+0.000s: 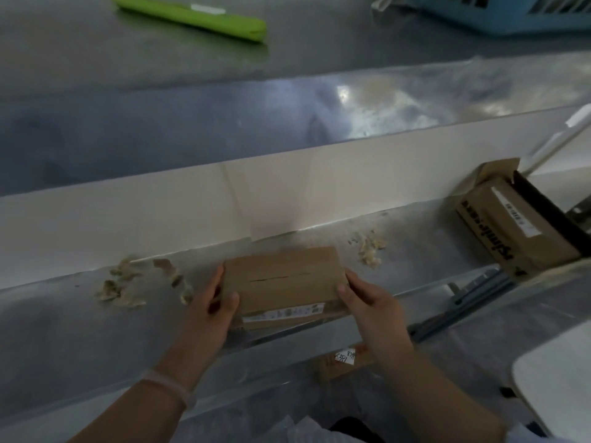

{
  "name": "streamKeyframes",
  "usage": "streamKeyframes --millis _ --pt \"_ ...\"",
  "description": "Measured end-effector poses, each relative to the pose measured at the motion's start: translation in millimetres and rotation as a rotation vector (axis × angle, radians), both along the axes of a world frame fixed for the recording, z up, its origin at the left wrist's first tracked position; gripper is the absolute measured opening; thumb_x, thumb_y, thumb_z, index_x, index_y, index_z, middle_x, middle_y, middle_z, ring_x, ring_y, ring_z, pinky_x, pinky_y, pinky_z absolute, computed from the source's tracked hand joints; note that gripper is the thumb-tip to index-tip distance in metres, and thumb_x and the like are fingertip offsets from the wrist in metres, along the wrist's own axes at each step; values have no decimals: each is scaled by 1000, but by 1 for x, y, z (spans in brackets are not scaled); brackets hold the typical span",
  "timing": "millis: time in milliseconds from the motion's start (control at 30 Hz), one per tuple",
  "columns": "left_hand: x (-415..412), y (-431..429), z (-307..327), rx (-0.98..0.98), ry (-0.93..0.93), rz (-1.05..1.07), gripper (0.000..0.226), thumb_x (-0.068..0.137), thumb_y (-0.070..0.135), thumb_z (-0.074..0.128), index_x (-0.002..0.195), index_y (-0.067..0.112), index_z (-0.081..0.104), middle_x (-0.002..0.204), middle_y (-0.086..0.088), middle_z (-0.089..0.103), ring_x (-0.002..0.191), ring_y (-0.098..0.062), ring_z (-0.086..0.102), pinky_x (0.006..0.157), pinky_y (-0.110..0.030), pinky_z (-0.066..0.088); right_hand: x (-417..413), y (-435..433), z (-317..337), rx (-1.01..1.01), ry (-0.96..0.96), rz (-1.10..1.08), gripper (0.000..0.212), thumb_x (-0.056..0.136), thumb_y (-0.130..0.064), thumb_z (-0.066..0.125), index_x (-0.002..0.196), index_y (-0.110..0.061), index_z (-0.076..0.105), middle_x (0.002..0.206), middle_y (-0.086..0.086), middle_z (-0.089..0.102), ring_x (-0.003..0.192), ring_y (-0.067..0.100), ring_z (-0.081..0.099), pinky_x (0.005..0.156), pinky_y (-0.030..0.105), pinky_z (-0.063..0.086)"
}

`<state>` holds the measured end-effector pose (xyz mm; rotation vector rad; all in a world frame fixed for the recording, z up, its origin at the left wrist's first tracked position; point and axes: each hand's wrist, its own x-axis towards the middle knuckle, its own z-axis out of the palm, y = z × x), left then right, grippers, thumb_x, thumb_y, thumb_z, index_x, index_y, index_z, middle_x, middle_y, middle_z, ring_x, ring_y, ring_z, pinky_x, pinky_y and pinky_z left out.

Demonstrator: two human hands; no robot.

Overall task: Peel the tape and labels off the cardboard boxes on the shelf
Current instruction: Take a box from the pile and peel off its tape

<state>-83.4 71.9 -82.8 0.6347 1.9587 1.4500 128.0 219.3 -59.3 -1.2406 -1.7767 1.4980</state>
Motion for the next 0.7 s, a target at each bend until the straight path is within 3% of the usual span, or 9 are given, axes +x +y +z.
streamKeyframes --millis 100,200,233,300,367,433,500,567,700 --pt "1 -2 2 9 -17 7 52 92 33 57 135 48 34 128 7 49 118 -19 53 104 -46 43 6 0 -2 -7 19 78 33 94 -20 61 109 -51 60 98 -42 63 99 -20 56 76 1 43" --pt "-1 -9 5 41 -64 -11 83 69 67 69 140 37 41 132 7 55 119 -16 56 102 -47 45 6 1 0 58 -31 117 40 95 -16 60 115 -50 56 101 -43 62 99 -22 55 80 1 44" --pt "-1 -11 6 55 -65 -41 83 67 68 70 138 33 46 129 10 60 117 -12 58 100 -43 48 5 2 -1 90 -51 106 40 95 -17 59 118 -49 57 103 -40 62 99 -22 55 81 0 43" --pt "2 -16 11 46 -1 -122 54 81 44 70 130 31 53 116 23 66 110 0 60 96 -27 50 1 3 2 142 -85 115 41 97 -15 57 126 -43 53 111 -33 60 97 -23 54 78 -4 40" --pt "3 -18 12 21 42 -142 54 82 26 70 132 33 51 114 31 63 110 7 57 93 -17 48 -4 3 6 319 -249 173 45 98 -16 51 135 -40 47 124 -22 55 102 -18 50 84 -5 35" --pt "1 -17 11 -1 56 -147 53 84 29 72 131 41 50 117 30 62 113 6 56 97 -24 47 -16 5 8 635 -442 223 45 97 -16 47 140 -30 47 146 -7 42 131 2 37 110 15 28" --pt "-1 -14 7 -11 71 -151 52 82 38 71 131 42 52 121 19 65 115 -4 58 100 -37 47 -36 5 10 852 -451 298 44 94 -24 46 137 -24 53 154 5 35 144 22 28 114 41 31" --pt "-1 -13 1 -18 79 -125 56 76 40 71 130 38 55 120 14 67 113 -8 61 100 -42 48 -57 -1 10 902 -428 452 49 94 -38 40 141 -26 48 154 5 36 143 25 31 110 46 35" --pt "-1 -17 -10 -75 80 -53 38 77 34 77 113 32 68 105 10 72 100 -9 67 92 -36 52 -78 -13 -7 1035 -652 643 61 90 -52 38 147 -34 33 153 6 39 140 28 36 113 52 29"
